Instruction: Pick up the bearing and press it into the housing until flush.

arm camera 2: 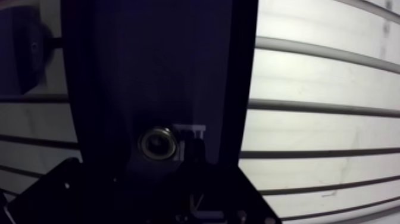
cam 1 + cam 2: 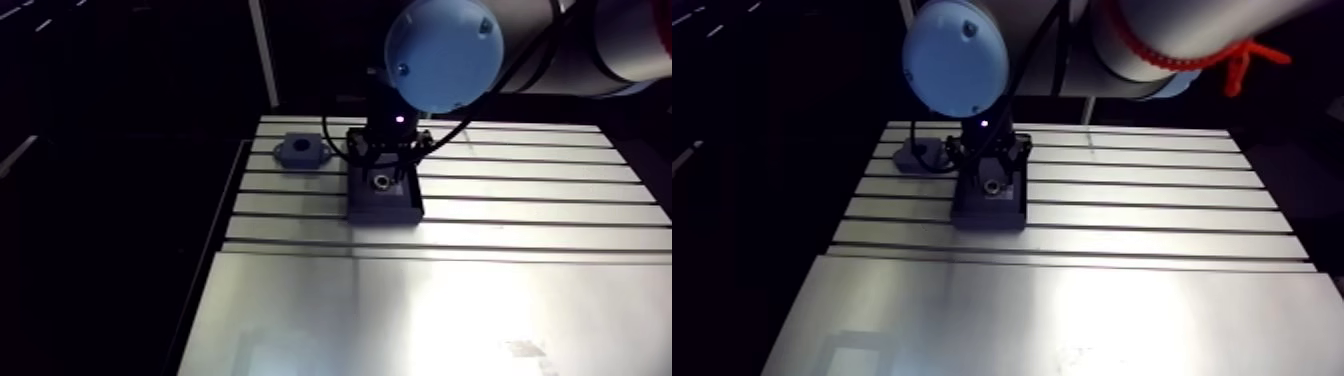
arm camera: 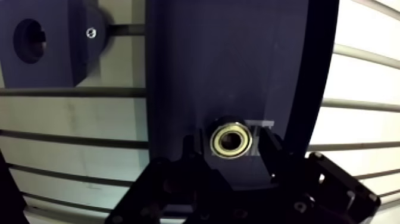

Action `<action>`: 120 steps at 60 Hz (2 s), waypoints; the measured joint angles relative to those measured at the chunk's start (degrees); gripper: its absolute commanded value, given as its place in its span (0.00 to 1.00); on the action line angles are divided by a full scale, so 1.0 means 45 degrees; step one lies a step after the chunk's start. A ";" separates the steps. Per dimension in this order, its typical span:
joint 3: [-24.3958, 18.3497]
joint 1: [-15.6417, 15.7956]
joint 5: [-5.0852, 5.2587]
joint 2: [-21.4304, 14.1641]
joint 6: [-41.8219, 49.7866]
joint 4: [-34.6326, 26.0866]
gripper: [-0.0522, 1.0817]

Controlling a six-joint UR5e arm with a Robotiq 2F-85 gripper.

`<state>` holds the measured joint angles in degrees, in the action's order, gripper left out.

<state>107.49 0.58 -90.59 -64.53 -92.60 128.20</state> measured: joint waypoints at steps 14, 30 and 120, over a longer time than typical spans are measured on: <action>0.0004 -0.0008 -0.0002 0.0043 0.0001 0.0000 0.44; -0.0004 -0.0022 -0.0010 0.0046 -0.0013 -0.0001 0.47; 0.0010 -0.0026 -0.0015 0.0034 -0.0019 -0.0019 0.55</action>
<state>107.54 0.46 -90.66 -64.37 -92.68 128.11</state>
